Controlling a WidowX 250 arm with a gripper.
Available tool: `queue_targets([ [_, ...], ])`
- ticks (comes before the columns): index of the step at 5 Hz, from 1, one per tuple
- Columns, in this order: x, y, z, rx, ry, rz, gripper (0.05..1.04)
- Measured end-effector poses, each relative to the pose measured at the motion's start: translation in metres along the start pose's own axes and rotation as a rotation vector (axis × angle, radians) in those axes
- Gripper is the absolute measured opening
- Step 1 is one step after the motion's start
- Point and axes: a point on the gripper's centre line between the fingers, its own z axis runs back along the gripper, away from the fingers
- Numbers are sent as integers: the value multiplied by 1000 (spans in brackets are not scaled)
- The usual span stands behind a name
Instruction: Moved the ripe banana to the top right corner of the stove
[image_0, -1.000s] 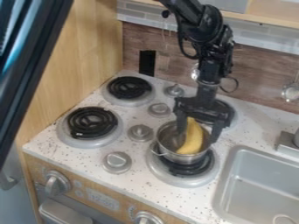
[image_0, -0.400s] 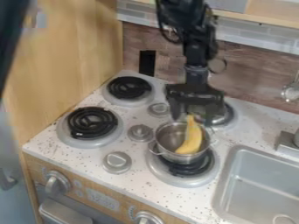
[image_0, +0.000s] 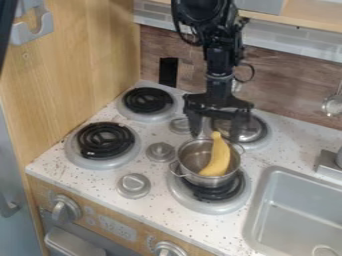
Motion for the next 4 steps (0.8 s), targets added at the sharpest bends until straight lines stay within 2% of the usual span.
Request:
queue_targets([
  [1,-4,2,-1,13,18,-6,999],
  [2,-8,4,-10,30,49,-5,999],
  [3,-14,7,-28,45,99,-8,999],
  [4,-17,7,-34,45,116,-4,999],
])
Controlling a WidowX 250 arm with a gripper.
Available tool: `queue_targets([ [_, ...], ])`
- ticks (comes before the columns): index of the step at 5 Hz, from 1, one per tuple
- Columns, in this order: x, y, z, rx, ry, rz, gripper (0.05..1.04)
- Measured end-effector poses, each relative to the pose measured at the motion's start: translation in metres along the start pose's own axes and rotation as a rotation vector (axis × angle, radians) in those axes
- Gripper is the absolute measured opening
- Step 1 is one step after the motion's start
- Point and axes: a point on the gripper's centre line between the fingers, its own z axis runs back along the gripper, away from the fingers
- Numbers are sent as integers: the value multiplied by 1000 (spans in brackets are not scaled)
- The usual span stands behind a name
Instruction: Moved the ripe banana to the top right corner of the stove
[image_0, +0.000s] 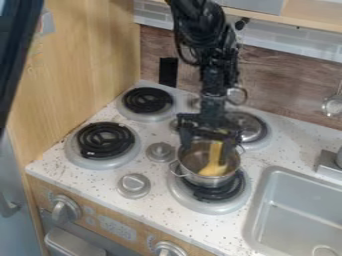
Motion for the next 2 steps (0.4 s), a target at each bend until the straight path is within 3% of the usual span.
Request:
queue_targets([
  [2,-1,-8,-10,-13,7,-17,999],
])
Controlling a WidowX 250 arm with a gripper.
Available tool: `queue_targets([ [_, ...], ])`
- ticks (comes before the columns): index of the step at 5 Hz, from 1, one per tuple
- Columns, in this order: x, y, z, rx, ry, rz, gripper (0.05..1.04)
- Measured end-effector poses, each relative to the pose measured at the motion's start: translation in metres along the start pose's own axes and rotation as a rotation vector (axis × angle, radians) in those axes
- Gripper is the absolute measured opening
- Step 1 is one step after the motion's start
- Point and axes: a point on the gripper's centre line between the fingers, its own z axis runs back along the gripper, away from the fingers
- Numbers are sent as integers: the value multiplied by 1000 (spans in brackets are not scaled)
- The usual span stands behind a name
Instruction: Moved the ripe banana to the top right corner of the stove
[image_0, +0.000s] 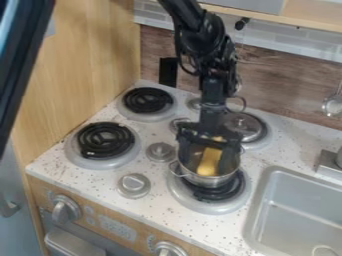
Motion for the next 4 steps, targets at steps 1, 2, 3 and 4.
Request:
queue_targets([
  [1,0,1,-6,3,6,9,943],
  [2,2,2,-7,18,-14,30,635],
  [3,2,2,-7,25,-16,23,554],
  [4,5,-5,16,-21,-91,10,553],
])
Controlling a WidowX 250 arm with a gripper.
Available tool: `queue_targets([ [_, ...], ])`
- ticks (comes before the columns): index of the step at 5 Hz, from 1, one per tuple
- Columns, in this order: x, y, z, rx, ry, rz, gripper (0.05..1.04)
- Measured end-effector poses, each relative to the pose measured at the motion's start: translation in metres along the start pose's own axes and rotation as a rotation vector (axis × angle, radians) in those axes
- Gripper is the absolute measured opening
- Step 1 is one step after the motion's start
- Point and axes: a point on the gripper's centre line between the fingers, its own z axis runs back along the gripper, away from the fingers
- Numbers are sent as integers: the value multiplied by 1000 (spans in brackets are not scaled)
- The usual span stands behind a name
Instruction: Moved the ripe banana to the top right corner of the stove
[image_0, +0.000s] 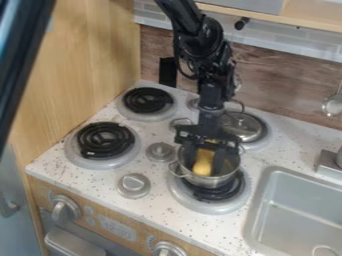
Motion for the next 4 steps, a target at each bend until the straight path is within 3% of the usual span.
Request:
queue_targets([
  [1,13,-5,55,-30,-147,-19,553],
  [2,17,8,82,-40,-210,18,553],
  [3,19,59,86,0,-192,143,553],
  [4,27,83,74,18,-179,192,553],
])
